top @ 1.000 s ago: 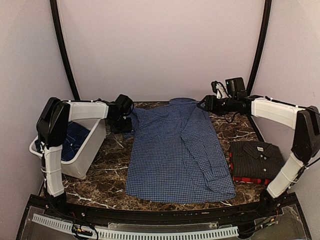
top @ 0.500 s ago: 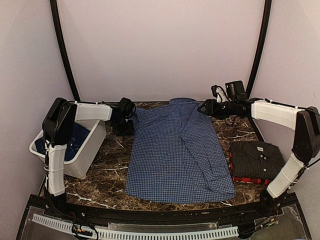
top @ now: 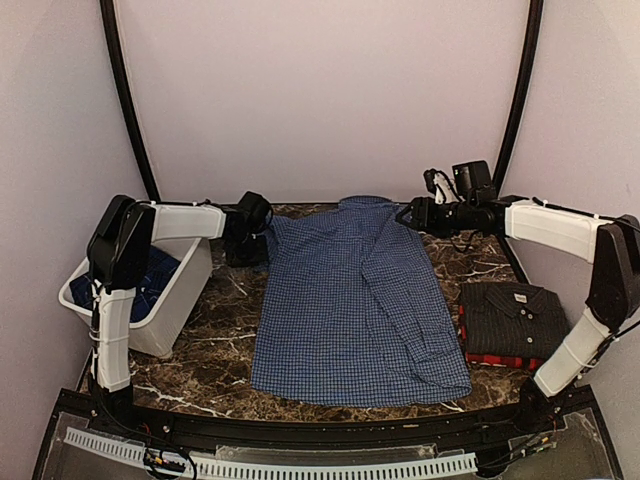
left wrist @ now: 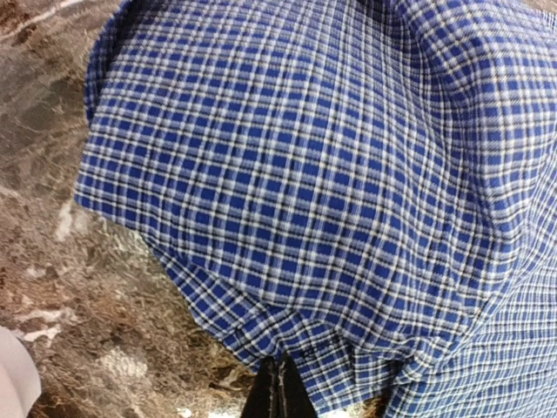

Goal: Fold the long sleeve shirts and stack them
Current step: Pick up the sleeve from the center of the board.

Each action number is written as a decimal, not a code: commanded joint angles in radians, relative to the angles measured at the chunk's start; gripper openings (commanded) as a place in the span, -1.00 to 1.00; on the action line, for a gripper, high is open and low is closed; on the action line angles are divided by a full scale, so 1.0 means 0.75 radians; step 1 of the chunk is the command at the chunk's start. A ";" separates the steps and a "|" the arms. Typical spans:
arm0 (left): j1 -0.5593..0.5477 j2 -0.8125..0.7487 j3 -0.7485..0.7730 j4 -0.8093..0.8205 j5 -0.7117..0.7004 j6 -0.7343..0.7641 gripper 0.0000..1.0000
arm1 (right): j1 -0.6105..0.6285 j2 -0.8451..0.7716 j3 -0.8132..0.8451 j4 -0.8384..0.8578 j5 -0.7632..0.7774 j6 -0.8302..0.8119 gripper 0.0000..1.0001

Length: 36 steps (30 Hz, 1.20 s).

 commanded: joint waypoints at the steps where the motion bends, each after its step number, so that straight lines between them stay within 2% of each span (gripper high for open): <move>1: 0.006 -0.047 0.070 -0.052 -0.077 0.038 -1.00 | 0.011 -0.037 -0.004 0.012 -0.007 -0.020 0.25; 6: 0.006 -0.118 0.127 -0.069 -0.141 0.084 -1.00 | 0.010 -0.034 0.003 0.011 -0.014 -0.018 0.25; 16: 0.007 -0.189 0.346 -0.186 -0.406 0.193 -1.00 | 0.010 -0.058 0.021 -0.006 -0.008 -0.022 0.25; 23: 0.007 -0.262 0.422 -0.176 -0.436 0.294 -1.00 | 0.011 -0.068 0.021 -0.009 -0.014 -0.015 0.26; 27: 0.006 -0.328 0.411 -0.099 -0.336 0.358 -1.00 | 0.011 -0.078 0.029 -0.011 -0.017 -0.013 0.26; 36: -0.007 -0.444 0.376 -0.034 0.263 0.377 -1.00 | 0.084 -0.108 0.032 0.021 -0.017 -0.049 0.36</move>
